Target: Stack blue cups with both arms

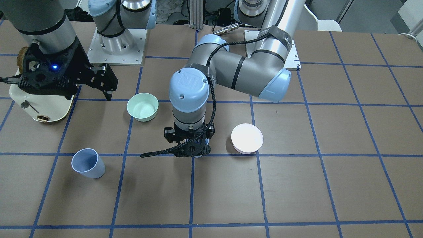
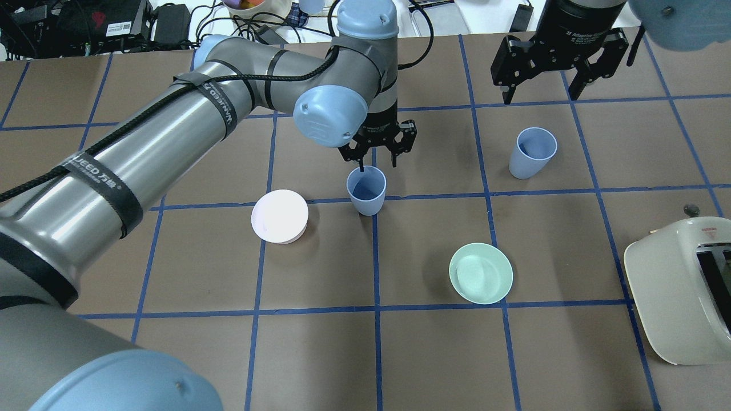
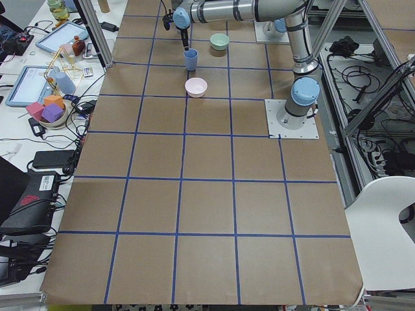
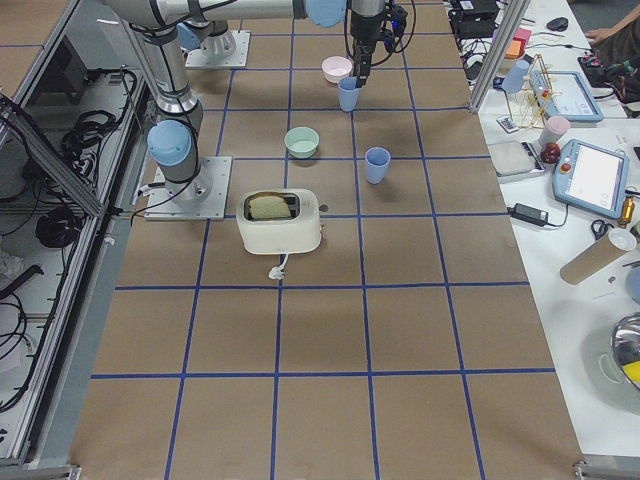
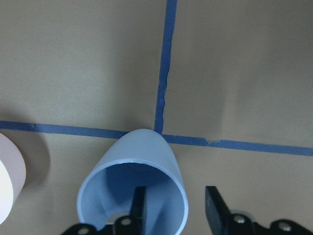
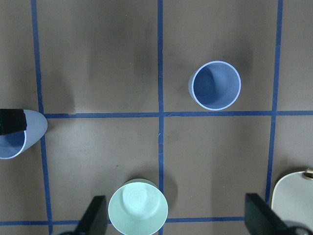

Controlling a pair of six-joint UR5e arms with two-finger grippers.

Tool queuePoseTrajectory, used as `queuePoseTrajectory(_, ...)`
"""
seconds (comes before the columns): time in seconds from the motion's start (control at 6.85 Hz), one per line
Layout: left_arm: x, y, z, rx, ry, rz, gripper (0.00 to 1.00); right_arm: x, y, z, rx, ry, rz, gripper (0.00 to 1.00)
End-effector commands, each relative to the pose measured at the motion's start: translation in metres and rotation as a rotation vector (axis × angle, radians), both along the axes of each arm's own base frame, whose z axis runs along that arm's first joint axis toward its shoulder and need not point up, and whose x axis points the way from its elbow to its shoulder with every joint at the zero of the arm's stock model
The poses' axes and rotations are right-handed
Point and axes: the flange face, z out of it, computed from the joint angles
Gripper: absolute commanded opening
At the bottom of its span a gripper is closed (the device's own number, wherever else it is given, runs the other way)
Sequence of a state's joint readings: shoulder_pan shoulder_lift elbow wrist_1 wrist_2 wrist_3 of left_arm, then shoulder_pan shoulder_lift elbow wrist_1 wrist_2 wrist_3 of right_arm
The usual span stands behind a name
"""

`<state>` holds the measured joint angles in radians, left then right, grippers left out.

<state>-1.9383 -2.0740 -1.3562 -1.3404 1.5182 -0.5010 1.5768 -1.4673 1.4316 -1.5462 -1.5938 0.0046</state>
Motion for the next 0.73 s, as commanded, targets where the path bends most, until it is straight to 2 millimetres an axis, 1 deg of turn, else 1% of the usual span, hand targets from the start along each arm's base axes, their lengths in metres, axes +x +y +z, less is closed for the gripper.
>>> queuePoseTrajectory(0.0,0.063,-0.011,0.072,0.011,0.061,-0.017,1.0,-0.001,-0.002,-0.003,0.004,0.006,0.003,1.0)
queuePoseTrajectory(0.15,0.101,-0.01,0.102,0.028,0.066,-0.086,1.0,-0.013,-0.005,-0.005,0.011,0.014,-0.012,1.0)
queuePoseTrajectory(0.29,0.142,-0.013,0.122,0.007,0.076,-0.117,1.0,-0.035,-0.017,-0.016,0.031,-0.001,-0.053,1.0)
queuePoseTrajectory(0.44,0.175,-0.014,0.141,-0.027,0.074,-0.113,1.0,-0.068,-0.035,-0.045,0.083,-0.01,-0.105,1.0)
queuePoseTrajectory(0.58,0.184,0.003,0.165,-0.041,0.039,-0.123,1.0,-0.092,-0.042,-0.068,0.109,-0.014,-0.145,1.0)
